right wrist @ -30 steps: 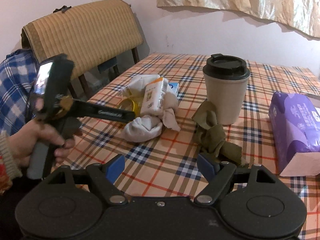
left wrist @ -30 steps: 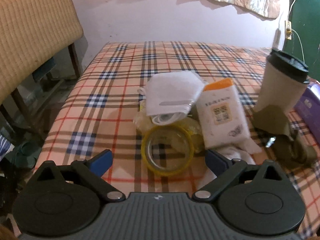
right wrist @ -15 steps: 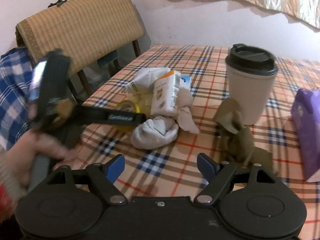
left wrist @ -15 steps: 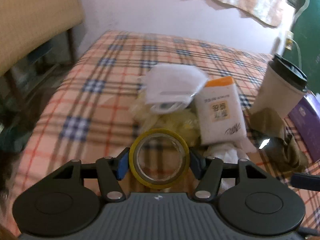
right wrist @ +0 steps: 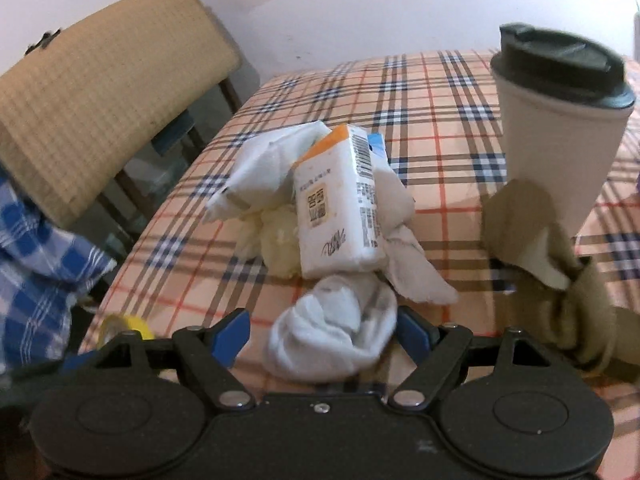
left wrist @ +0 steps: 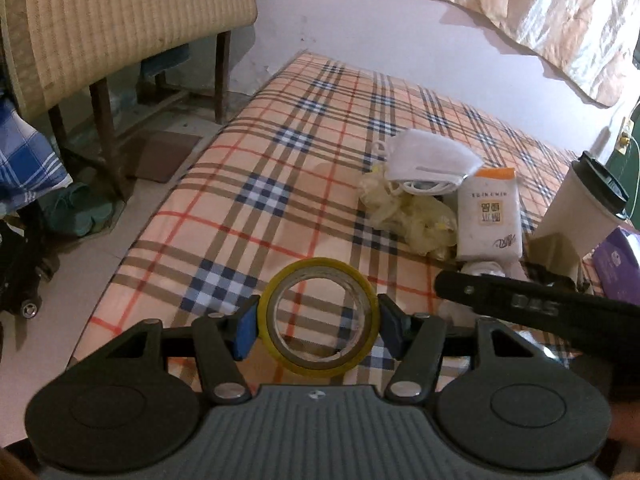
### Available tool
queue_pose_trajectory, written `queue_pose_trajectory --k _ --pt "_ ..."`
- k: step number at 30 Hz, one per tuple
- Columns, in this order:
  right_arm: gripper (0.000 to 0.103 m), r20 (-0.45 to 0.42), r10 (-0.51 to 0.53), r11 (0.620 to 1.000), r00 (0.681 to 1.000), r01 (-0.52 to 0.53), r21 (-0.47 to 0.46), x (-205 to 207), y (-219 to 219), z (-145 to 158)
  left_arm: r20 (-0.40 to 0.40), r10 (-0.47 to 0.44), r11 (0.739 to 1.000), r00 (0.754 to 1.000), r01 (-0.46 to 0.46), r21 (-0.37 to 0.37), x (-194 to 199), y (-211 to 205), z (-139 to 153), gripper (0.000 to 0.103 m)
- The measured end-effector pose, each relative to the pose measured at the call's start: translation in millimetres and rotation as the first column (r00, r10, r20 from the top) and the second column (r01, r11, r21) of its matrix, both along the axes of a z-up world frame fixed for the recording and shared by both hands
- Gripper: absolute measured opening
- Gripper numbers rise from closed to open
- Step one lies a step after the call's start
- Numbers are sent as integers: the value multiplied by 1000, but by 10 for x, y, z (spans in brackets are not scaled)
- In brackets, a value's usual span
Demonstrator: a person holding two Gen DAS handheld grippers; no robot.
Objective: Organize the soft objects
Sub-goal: 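Grasp the yellow tape roll with the left tool while the right tool grasps the white sock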
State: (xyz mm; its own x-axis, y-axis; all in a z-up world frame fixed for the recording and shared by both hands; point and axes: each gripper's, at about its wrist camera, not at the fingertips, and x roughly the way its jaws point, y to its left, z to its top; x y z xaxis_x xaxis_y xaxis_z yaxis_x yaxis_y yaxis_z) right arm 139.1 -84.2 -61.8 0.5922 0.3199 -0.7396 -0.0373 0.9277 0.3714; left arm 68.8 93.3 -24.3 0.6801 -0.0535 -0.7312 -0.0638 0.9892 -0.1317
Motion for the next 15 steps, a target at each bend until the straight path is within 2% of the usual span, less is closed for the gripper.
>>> queue_pose_trajectory --k 1,3,6,9,15 --pt "86 18 0 1000 1000 1 -17 -1 11 -1 1 0 1000 1000 0 1 -3 -8 4 62" --pt "50 15 5 998 1000 -4 -58 -23 23 10 3 -4 1000 1000 4 -1 -9 -33 17 62" --pt "42 2 31 999 1000 -31 -40 -119 -63 38 9 -10 1000 1000 10 -6 -46 -68 25 62" --pt "42 7 59 997 998 -59 -54 -286 -144 116 14 -19 1000 1000 19 -17 -86 -142 50 62" --pt "42 88 137 984 987 -126 -124 -702 -271 424 15 -38 999 999 39 -34 -179 -305 129 62"
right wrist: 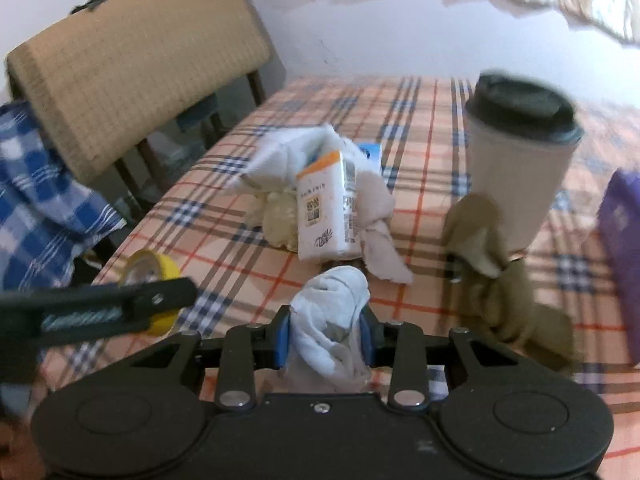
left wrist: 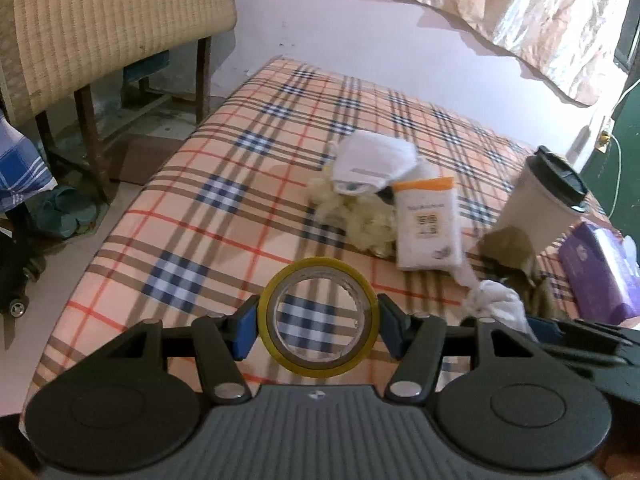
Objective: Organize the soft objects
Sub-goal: 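Carry the tape roll and white sock with both tools to the white tray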
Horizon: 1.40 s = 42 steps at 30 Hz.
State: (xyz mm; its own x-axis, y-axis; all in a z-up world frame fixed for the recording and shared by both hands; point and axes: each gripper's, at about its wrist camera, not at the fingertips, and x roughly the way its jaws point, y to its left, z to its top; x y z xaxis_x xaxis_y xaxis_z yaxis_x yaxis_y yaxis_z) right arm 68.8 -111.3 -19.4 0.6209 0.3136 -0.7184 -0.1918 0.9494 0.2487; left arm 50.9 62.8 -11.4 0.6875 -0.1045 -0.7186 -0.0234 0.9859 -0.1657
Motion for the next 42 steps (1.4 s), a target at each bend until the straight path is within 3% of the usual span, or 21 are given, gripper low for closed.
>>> queue_pose_trajectory --k 14,42 --pt "42 95 40 999 995 -39 -14 -270 -274 403 25 -11 1000 1000 10 28 -158 -320 248 62" --pt "42 162 -4 1000 987 6 -13 -276 -640 686 31 -78 996 996 77 37 -58 -765 451 62"
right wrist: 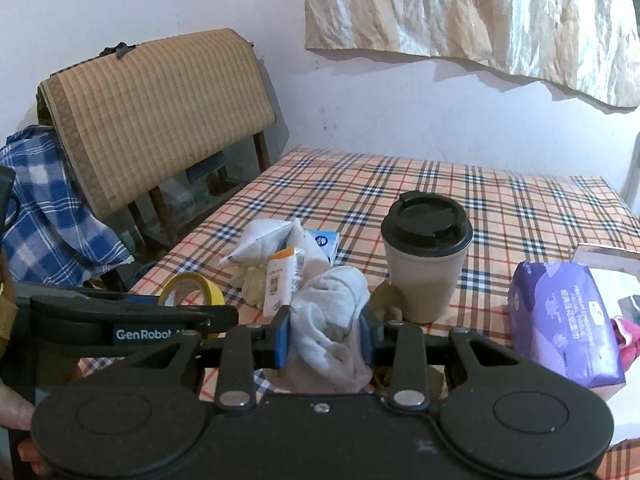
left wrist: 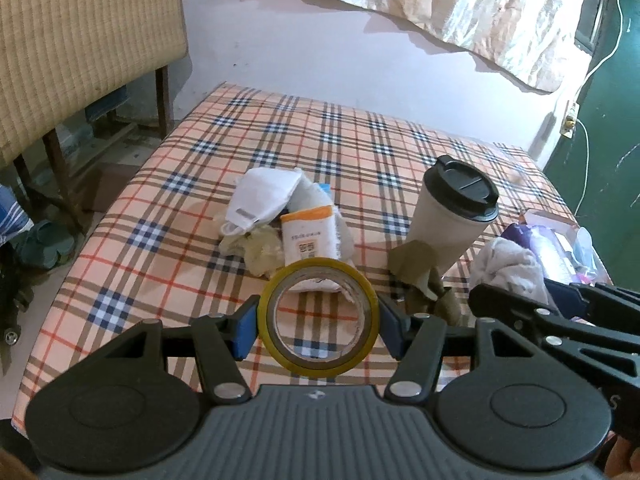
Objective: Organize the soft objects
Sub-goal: 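Carry the tape roll and white sock with both tools to the white tray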
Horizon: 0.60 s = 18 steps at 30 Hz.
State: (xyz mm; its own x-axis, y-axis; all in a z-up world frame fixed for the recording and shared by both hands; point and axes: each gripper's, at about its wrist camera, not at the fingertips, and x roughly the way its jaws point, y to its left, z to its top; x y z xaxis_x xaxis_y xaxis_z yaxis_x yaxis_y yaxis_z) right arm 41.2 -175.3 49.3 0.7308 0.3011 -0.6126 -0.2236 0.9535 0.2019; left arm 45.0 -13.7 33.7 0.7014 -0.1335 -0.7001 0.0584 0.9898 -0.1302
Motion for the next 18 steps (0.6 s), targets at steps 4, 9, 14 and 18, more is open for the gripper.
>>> queue_pose_trajectory --k 4,9,14,18 --pt "42 8 -10 1000 1000 10 1 25 -57 33 4 -11 1000 1000 11 6 26 -57 20 62" --pt "42 17 -15 1000 1000 15 -3 59 -110 76 8 -23 1000 1000 23 6 61 -115 44 62" --pt "42 22 -24 1000 999 24 -3 77 -170 93 16 -39 999 999 39 10 98 -189 73 62" --pt "42 27 -32 999 999 33 -5 84 -218 109 21 -51 999 998 51 10 123 -253 92 62"
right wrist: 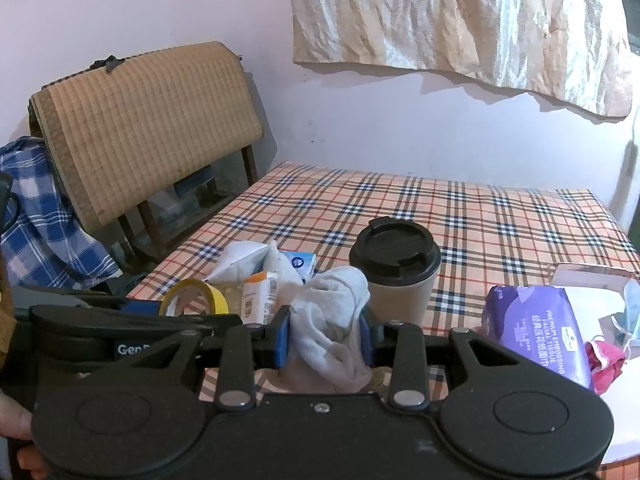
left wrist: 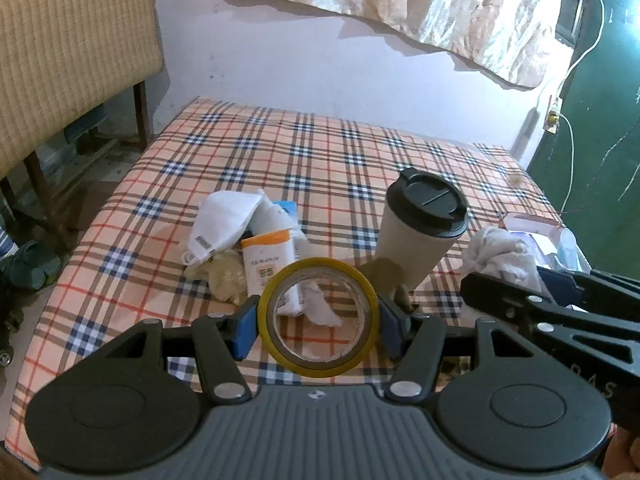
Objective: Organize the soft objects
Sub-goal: 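Carry the tape roll and white sock with both tools to the white tray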
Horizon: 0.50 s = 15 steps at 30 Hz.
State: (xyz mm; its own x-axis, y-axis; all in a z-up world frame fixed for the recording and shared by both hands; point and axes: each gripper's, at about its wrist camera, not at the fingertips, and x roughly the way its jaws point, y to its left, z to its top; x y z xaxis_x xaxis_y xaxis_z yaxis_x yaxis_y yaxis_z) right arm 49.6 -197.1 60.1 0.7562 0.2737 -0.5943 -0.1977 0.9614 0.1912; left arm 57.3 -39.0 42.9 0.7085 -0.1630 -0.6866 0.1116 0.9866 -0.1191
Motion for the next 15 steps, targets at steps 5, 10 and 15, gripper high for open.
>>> queue_pose_trajectory --k 5,10,15 --pt "42 3 -13 1000 1000 13 -4 6 -87 13 3 -19 1000 1000 19 -2 27 -81 10 62" --pt "42 10 -28 1000 1000 28 -4 3 -177 35 9 -37 999 999 37 -4 45 -170 28 62" --pt "42 17 -46 999 999 46 -7 -2 -276 68 14 -61 998 998 61 -2 54 -268 34 62"
